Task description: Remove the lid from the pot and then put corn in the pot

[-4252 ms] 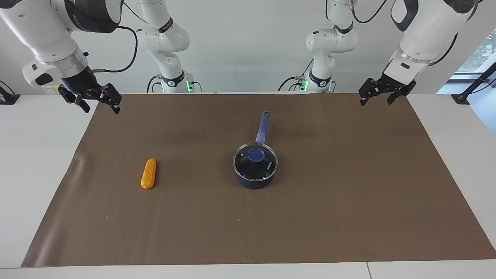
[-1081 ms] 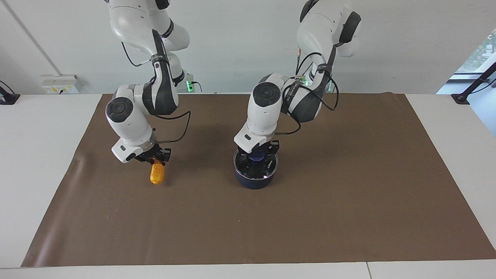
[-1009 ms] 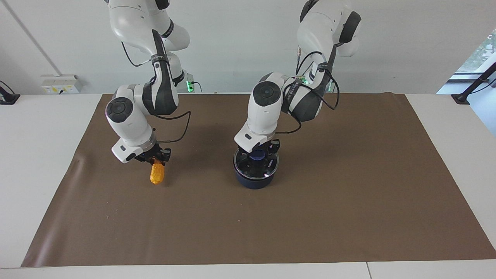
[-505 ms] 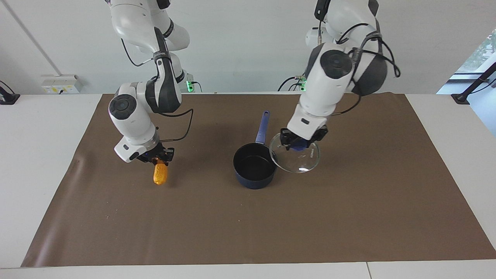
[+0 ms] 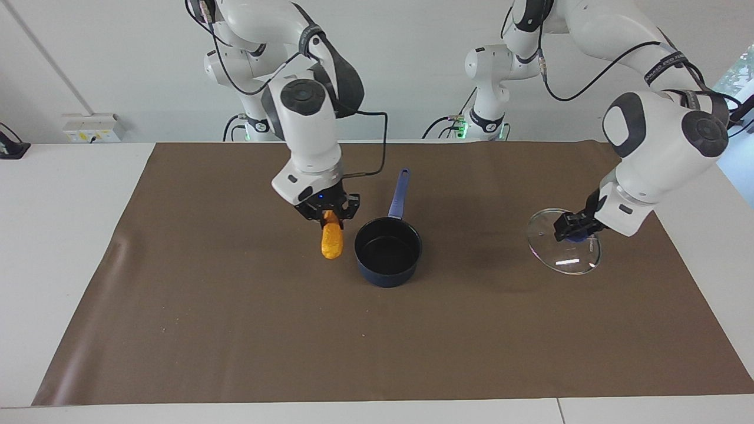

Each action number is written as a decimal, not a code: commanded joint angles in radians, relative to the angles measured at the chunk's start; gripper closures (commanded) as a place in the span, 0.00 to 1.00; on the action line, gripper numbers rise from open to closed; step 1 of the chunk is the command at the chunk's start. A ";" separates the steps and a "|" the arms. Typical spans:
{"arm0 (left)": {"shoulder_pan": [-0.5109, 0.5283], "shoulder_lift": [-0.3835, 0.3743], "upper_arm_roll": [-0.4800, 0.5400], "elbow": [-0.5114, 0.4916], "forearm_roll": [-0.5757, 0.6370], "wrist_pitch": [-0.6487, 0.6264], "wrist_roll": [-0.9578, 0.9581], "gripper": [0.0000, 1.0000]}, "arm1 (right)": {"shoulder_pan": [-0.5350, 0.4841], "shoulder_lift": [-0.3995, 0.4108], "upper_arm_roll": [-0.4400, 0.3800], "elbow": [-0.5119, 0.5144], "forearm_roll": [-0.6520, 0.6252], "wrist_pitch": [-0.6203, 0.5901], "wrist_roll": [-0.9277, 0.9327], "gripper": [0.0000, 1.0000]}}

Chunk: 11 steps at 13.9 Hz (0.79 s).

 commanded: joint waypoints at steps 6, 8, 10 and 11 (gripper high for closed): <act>0.113 -0.090 -0.006 -0.348 0.006 0.252 0.066 1.00 | 0.130 0.165 -0.004 0.010 -0.011 0.216 0.197 1.00; 0.124 -0.069 -0.006 -0.353 0.007 0.260 0.109 1.00 | 0.126 0.165 -0.004 -0.038 -0.011 0.262 0.195 1.00; 0.140 -0.056 -0.006 -0.356 0.007 0.275 0.166 1.00 | 0.114 0.165 -0.004 -0.038 -0.011 0.254 0.193 1.00; 0.141 -0.044 -0.006 -0.357 0.007 0.283 0.169 1.00 | 0.111 0.165 -0.004 -0.036 -0.010 0.256 0.193 1.00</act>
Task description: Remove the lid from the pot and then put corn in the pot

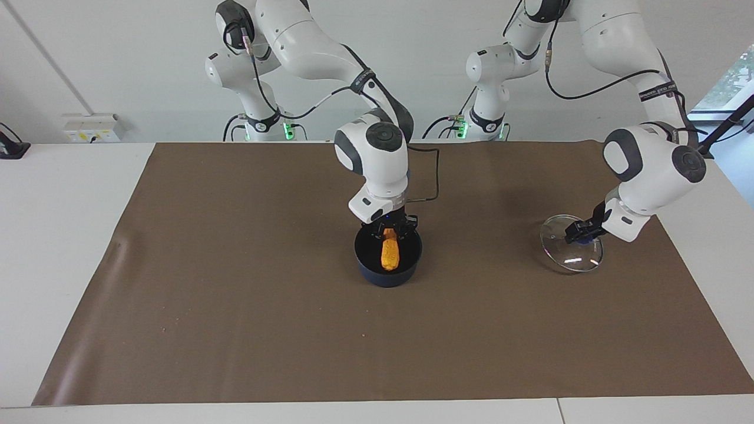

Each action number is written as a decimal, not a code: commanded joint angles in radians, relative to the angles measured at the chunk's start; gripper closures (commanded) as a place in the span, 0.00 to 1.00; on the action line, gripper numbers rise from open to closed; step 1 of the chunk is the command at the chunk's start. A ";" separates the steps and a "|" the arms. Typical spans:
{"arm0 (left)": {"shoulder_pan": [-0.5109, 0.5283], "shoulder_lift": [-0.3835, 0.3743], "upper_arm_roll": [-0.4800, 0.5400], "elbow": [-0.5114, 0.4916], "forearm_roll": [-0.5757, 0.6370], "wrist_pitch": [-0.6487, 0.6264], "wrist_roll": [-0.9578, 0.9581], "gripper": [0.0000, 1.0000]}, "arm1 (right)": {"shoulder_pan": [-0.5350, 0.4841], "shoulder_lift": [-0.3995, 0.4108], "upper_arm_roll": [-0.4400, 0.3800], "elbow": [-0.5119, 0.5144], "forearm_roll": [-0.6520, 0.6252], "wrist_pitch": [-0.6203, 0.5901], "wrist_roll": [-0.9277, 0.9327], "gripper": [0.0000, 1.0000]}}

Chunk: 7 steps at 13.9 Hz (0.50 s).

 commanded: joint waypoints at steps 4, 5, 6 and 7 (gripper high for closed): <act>0.021 0.004 -0.006 -0.045 0.025 0.072 0.080 1.00 | -0.059 -0.005 0.010 0.034 0.011 -0.025 0.000 0.01; 0.024 0.002 -0.008 -0.059 0.025 0.100 0.082 1.00 | -0.057 -0.004 0.010 0.039 0.008 -0.031 0.000 0.00; 0.022 0.002 -0.008 -0.069 0.025 0.114 0.082 1.00 | -0.054 -0.004 0.010 0.046 0.003 -0.053 0.001 0.00; 0.022 0.002 -0.008 -0.070 0.025 0.116 0.083 1.00 | -0.047 0.000 0.010 0.078 0.006 -0.111 0.003 0.00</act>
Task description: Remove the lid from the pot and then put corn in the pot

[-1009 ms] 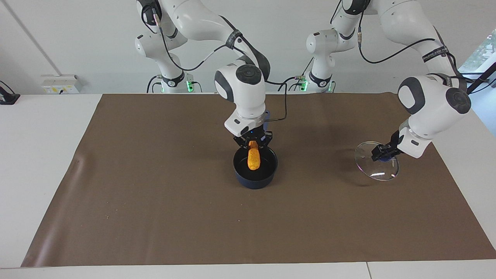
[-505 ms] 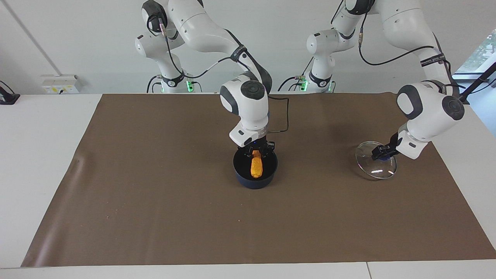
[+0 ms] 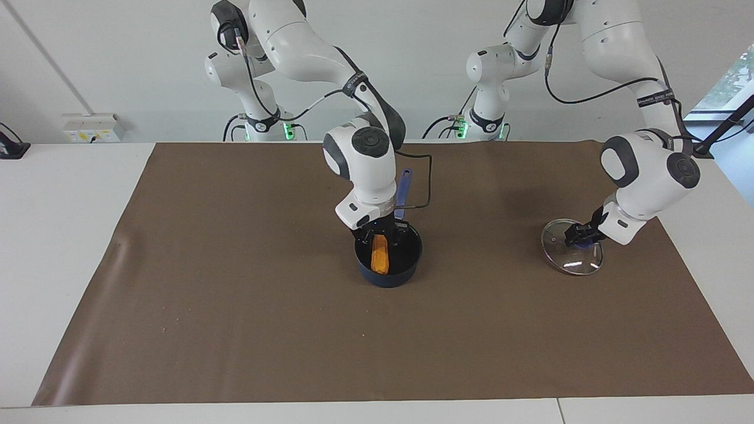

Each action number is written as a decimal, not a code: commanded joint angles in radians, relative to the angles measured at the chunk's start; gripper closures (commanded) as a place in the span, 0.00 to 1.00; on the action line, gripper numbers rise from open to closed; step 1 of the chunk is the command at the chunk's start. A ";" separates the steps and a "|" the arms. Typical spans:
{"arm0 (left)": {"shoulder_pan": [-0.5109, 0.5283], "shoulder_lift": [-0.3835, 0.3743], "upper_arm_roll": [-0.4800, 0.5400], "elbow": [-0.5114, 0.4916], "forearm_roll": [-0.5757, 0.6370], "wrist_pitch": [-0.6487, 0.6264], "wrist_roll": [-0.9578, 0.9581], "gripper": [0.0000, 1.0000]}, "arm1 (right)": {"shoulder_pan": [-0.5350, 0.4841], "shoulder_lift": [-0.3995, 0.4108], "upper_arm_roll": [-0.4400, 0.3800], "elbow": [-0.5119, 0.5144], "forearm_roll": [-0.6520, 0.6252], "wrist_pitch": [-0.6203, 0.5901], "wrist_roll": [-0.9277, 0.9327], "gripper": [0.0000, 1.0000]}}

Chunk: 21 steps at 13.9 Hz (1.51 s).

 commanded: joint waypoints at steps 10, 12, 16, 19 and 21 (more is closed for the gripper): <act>-0.017 -0.049 -0.014 0.078 0.016 -0.084 0.072 0.00 | -0.282 -0.271 -0.004 0.159 -0.062 -0.526 -0.426 0.00; -0.059 -0.073 -0.010 0.156 0.019 -0.181 0.022 0.00 | -0.354 -0.371 -0.004 0.145 -0.063 -0.609 -0.486 0.00; -0.148 -0.152 -0.014 0.284 0.105 -0.397 -0.106 0.00 | -0.494 -0.484 -0.004 -0.012 -0.060 -0.629 -0.641 0.00; -0.153 -0.268 -0.017 0.261 0.102 -0.497 -0.115 0.00 | -0.494 -0.543 -0.006 -0.077 -0.069 -0.612 -0.681 0.00; -0.161 -0.334 -0.014 0.200 0.095 -0.527 -0.116 0.00 | -0.515 -0.560 -0.003 -0.097 -0.091 -0.597 -0.713 0.00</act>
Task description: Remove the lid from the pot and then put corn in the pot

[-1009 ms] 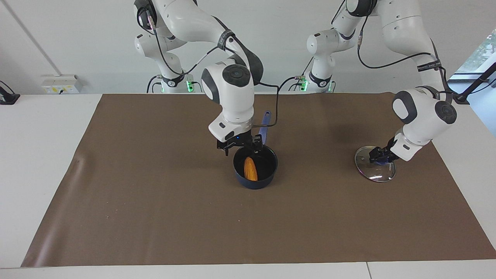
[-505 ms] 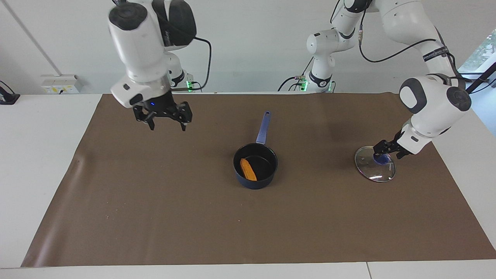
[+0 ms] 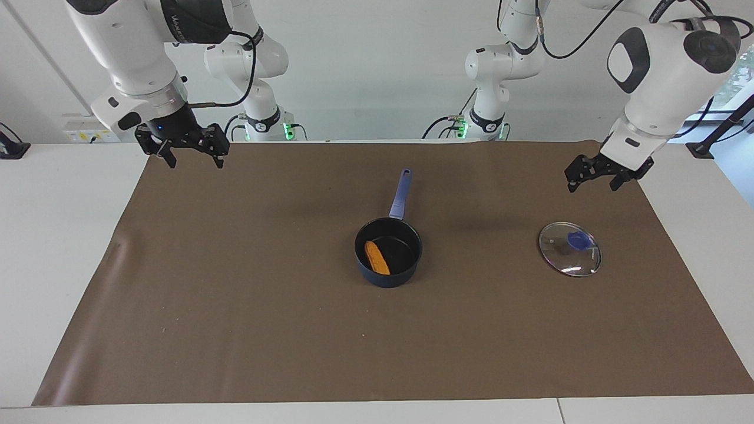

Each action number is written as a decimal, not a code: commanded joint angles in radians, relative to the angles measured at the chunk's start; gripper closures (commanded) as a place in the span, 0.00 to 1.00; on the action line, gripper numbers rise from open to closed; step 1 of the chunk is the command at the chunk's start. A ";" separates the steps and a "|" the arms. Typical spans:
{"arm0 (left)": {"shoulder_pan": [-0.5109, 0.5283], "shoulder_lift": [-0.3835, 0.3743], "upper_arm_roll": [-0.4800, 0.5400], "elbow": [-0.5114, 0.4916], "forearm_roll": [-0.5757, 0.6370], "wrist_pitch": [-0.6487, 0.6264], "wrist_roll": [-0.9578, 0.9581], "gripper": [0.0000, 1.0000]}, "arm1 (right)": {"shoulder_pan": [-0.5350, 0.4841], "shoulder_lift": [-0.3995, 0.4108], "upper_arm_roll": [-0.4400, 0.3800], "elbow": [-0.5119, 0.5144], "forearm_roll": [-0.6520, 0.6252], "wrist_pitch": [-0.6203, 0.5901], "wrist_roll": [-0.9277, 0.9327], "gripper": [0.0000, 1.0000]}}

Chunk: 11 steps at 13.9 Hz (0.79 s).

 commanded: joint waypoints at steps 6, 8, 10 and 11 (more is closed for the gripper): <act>-0.068 -0.113 0.046 -0.158 -0.062 0.080 -0.105 0.00 | -0.084 -0.052 0.012 -0.071 -0.023 0.056 -0.092 0.00; -0.081 -0.086 0.047 -0.081 -0.059 0.024 -0.099 0.00 | -0.089 -0.043 0.009 -0.069 -0.010 0.061 -0.090 0.00; -0.085 -0.070 0.046 -0.017 -0.059 -0.061 -0.099 0.00 | -0.084 -0.029 0.011 -0.061 -0.007 0.059 -0.088 0.00; -0.084 -0.076 0.046 -0.029 -0.062 -0.054 -0.099 0.00 | -0.084 -0.029 0.011 -0.060 -0.006 0.058 -0.090 0.00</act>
